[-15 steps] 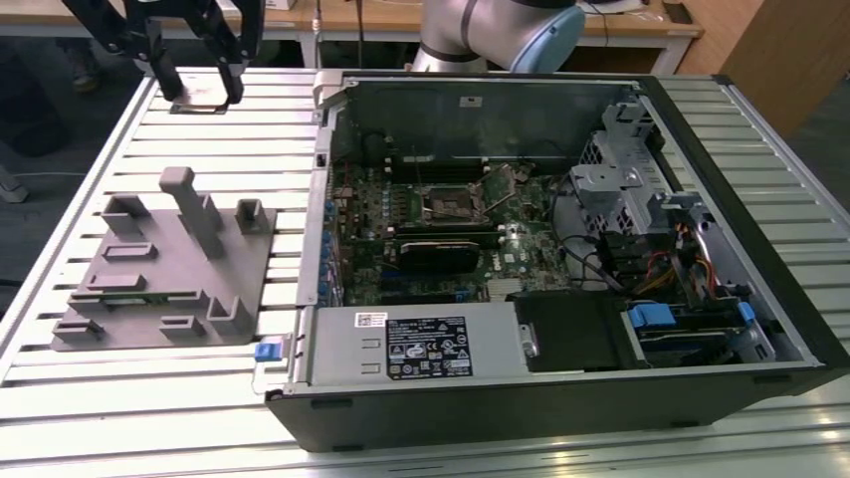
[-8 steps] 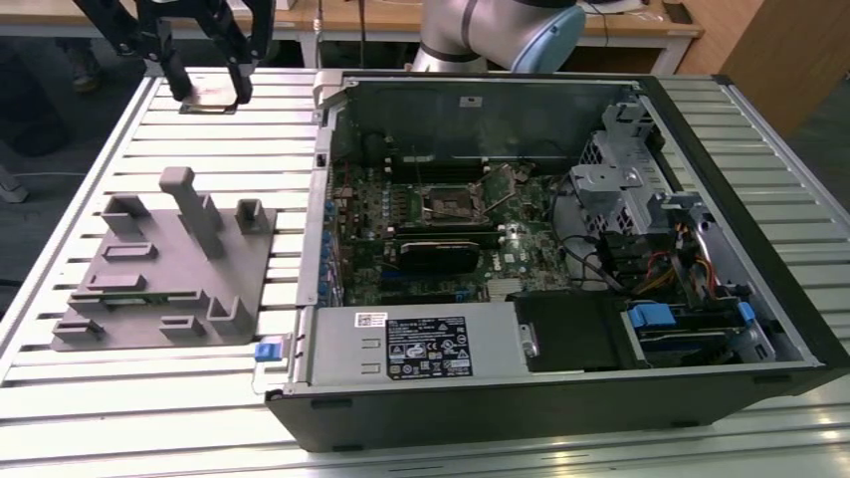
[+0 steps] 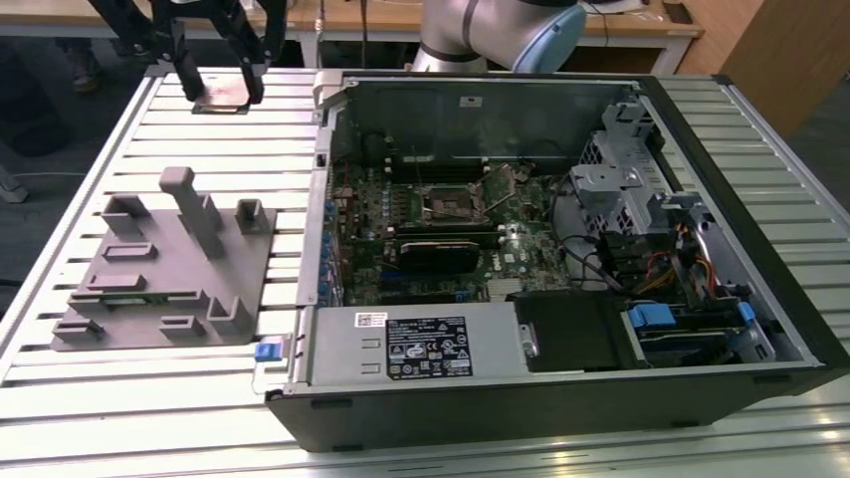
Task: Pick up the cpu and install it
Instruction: 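Pick up the cpu and move it towards the insertion slot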
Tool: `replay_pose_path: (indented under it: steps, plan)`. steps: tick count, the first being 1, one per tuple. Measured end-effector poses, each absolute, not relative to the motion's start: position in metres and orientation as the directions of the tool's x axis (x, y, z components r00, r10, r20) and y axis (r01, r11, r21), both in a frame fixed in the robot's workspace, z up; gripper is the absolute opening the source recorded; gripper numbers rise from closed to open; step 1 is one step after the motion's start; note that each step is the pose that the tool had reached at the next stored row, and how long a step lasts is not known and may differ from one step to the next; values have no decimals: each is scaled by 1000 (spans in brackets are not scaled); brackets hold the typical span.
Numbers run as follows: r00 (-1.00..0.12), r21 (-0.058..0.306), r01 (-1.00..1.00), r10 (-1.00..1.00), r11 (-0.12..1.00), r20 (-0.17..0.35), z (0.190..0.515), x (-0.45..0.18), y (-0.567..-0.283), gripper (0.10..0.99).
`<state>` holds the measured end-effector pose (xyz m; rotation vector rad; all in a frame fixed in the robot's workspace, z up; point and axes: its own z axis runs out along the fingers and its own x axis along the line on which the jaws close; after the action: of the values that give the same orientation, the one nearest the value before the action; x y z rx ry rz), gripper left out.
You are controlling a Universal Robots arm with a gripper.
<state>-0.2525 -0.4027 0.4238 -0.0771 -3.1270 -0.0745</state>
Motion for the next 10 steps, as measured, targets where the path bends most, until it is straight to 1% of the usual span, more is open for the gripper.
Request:
replay_pose_path:
  steps: [10]
  plan:
    - [-999,47,50,49,998,14,424,-233,-403,541]
